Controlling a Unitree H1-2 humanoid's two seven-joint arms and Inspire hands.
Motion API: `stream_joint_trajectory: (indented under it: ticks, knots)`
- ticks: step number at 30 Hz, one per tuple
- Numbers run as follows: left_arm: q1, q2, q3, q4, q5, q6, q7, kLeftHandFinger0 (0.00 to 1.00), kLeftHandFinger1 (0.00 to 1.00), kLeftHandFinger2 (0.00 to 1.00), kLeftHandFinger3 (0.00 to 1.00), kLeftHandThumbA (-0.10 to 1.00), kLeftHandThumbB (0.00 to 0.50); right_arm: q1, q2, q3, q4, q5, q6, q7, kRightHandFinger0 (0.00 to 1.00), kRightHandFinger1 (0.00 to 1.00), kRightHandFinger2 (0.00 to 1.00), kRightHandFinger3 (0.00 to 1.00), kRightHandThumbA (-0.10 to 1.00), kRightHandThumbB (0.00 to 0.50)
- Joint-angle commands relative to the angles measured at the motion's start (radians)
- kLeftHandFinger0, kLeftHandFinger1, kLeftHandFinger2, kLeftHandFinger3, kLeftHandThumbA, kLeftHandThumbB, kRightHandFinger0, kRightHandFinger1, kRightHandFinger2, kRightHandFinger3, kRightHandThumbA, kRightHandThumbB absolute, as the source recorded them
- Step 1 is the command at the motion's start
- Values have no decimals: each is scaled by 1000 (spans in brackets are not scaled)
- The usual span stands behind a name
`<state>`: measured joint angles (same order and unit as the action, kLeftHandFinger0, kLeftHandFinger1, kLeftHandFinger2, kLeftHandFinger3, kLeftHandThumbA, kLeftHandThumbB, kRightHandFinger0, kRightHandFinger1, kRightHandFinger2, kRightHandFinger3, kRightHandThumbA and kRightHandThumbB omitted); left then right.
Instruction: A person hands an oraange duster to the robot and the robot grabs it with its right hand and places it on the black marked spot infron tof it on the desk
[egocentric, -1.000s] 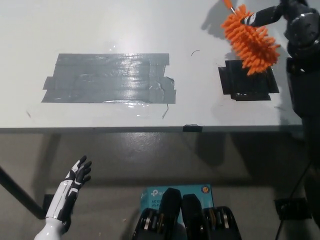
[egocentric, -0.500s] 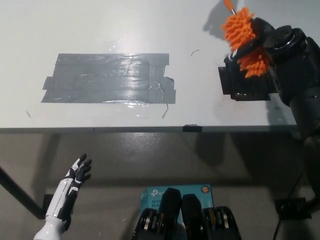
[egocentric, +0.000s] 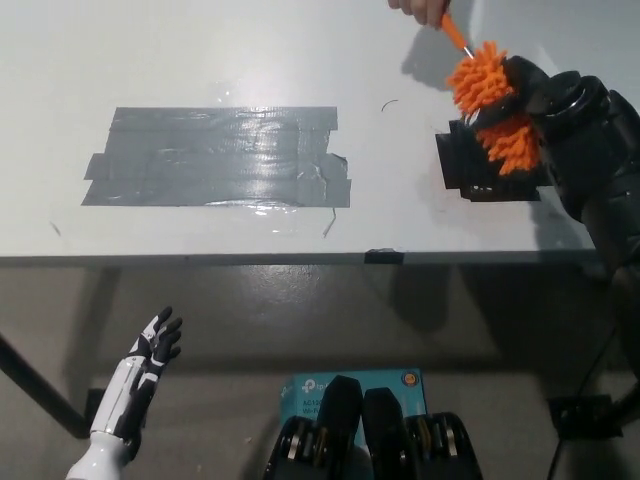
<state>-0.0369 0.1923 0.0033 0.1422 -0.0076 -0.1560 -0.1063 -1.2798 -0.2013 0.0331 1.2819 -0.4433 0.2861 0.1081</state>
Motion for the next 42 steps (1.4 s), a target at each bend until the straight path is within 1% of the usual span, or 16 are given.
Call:
stream_joint_trajectory:
  ticks: [1, 2, 4, 13, 14, 17, 20, 22, 25, 26, 28, 31, 34, 37, 41, 42]
  knots:
    - [-8, 5, 7, -26, 2, -33, 2, 1000, 1000, 1000, 1000, 904, 124, -28, -3, -20, -27, 62, -123, -174, 46, 568, 961, 681, -100, 192]
    - [-8, 3, 9, -29, -4, -23, 0, 1000, 1000, 1000, 1000, 888, 123, -28, -2, -17, -32, 61, -137, -192, 117, 672, 997, 820, -100, 180]
    - [-10, 2, 10, -32, -7, -17, 1, 1000, 1000, 1000, 1000, 883, 123, -27, -1, -17, -39, 68, -148, -207, 127, 670, 1000, 893, -100, 177]
    - [-15, 12, 11, -28, -5, -29, -5, 1000, 1000, 1000, 1000, 883, 88, -23, -3, -22, -138, 98, -174, -256, 39, 552, 896, 833, -100, 188]
    - [-16, 12, 11, -28, -2, -28, -3, 1000, 1000, 1000, 1000, 885, 86, -25, -4, -22, -147, 99, -169, -258, 135, 662, 966, 850, -100, 190]
    - [-17, 8, 12, -28, 1, -24, 2, 1000, 1000, 1000, 1000, 876, 74, -20, -12, -11, -188, 97, -139, -253, 199, 708, 1000, 872, -100, 189]
    - [-14, 10, 11, -28, 4, -26, 1, 1000, 1000, 1000, 1000, 877, 75, 1, -31, -19, -239, 108, -141, -250, 65, 553, 898, 786, -100, 207]
    - [-15, 11, 11, -27, 3, -29, -1, 1000, 1000, 1000, 1000, 881, 75, 21, -39, -33, -299, 125, -133, -240, 13, 506, 865, 811, -100, 184]
    - [-20, 15, 14, -26, -1, -31, -2, 1000, 1000, 1000, 1000, 884, 75, 74, -50, -53, -484, 136, -70, -217, 65, 537, 888, 875, -100, 187]
    - [-23, 16, 17, -31, -4, -22, -2, 1000, 1000, 1000, 1000, 884, 74, 98, -53, -63, -590, 137, -20, -201, 103, 506, 814, 888, -100, 225]
    - [-31, 16, 20, -26, -7, -24, 0, 1000, 1000, 1000, 1000, 878, 64, 125, -66, -68, -724, 130, 31, -180, 39, 447, 769, 866, -100, 225]
    - [-24, 17, 20, -23, -1, -30, 4, 993, 1000, 1000, 1000, 878, 71, 149, -79, -46, -821, 104, 75, -155, 36, 520, 895, 979, -100, 203]
    - [-19, 18, 18, -18, 2, -41, 3, 997, 1000, 1000, 1000, 897, 71, 161, -85, -34, -832, 98, 77, -148, 44, 542, 900, 996, -100, 207]
    - [-13, 15, 20, -17, -10, -37, -2, 1000, 1000, 1000, 1000, 891, 67, 186, -85, -12, -773, 95, 21, -150, 56, 464, 778, 845, -100, 198]
    - [-12, 10, 21, -17, -10, -32, 0, 993, 1000, 1000, 1000, 874, 69, 191, -83, 23, -683, 81, 20, -164, 105, 520, 821, 861, -100, 205]
    - [-14, 9, 22, -17, -8, -32, 2, 986, 1000, 1000, 1000, 871, 65, 186, -74, 28, -630, 83, 28, -172, 67, 505, 839, 933, -100, 195]
